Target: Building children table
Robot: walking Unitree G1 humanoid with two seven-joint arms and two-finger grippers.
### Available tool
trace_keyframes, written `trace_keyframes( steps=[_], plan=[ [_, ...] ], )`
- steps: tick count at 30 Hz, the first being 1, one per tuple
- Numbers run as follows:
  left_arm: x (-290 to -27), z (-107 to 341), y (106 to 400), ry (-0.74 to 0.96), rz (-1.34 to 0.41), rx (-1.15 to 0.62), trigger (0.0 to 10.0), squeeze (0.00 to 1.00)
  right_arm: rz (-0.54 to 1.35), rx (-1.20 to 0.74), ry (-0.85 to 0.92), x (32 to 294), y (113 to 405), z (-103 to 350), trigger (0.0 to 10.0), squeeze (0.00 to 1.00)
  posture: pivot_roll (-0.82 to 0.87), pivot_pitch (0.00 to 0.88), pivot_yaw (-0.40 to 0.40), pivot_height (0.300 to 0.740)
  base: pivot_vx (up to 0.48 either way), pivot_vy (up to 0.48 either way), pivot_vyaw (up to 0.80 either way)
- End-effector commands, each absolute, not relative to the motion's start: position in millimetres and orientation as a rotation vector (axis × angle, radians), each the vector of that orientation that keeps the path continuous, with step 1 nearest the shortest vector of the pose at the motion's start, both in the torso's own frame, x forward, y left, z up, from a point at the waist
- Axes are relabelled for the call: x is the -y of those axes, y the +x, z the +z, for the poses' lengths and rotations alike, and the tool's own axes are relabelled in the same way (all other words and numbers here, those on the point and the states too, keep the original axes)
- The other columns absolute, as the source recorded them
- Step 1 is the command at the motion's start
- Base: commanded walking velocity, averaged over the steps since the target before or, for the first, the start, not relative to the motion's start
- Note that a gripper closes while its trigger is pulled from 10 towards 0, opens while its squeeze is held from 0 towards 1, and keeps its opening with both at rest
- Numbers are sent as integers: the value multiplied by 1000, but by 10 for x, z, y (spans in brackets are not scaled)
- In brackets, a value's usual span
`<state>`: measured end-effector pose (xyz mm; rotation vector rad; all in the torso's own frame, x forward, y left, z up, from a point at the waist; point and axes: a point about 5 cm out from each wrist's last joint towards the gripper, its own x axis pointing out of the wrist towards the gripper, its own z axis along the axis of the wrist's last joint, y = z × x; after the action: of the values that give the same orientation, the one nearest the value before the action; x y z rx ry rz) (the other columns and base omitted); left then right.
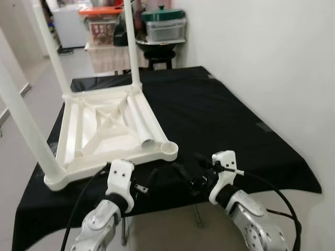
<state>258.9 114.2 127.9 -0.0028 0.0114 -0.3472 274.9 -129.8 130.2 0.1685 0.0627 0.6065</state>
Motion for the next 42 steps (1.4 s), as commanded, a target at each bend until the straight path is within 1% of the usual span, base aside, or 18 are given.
trace_keyframes(
  steps=[1,3,6,7,8,9,14,21,24,30,39,42],
  plan=[
    [-1121,1212,2585,24,-368,-50,10000,0,612,-73,177,1270,2750,1268,10000,0,-85,0,24,740,0,0,800],
    [-1106,1214,2597,22,-378,-47,10000,0,609,-72,185,1268,2749,1266,10000,0,-88,0,28,740,0,0,800],
    [-1077,1234,2627,-25,-383,-41,10000,0,610,-72,190,1263,2746,1268,10000,0,-91,0,31,740,0,0,800],
    [-1056,1251,2649,-80,-384,-38,10000,0,613,-71,192,1263,2747,1268,10000,0,-92,0,30,740,0,0,800],
    [-1056,1251,2649,-80,-384,-38,10000,0,613,-71,192,1263,2747,1268,10000,0,-92,0,30,740,0,0,800],
    [-1022,1267,2667,-123,-395,-37,10000,0,617,-69,193,1263,2748,1270,10000,0,-94,0,32,740,0,0,800],
    [-936,1279,2683,-150,-452,-38,10000,0,634,-66,199,1257,2745,1274,10000,0,-93,0,32,740,0,0,800],
    [-974,1283,2709,-192,-441,-35,10000,0,648,-61,211,1240,2743,1278,10000,0,-92,0,32,740,0,0,800],
    [-983,1299,2741,-204,-445,-29,10000,0,632,-52,247,1252,2765,1300,10000,0,-93,0,35,740,0,0,719],
    [-1004,1319,2784,-220,-440,-20,10000,0,631,-34,282,1264,2789,1336,10000,0,-88,0,37,740,0,0,0],
    [-1037,1328,2804,-230,-431,-8,10000,0,634,-32,285,1251,2800,1343,10000,0,-83,0,35,740,0,-423,0],
    [-1040,1330,2814,-240,-423,-11,10000,0,633,-31,290,1263,2805,1352,10000,0,-77,0,30,740,0,0,0]
  ],
)
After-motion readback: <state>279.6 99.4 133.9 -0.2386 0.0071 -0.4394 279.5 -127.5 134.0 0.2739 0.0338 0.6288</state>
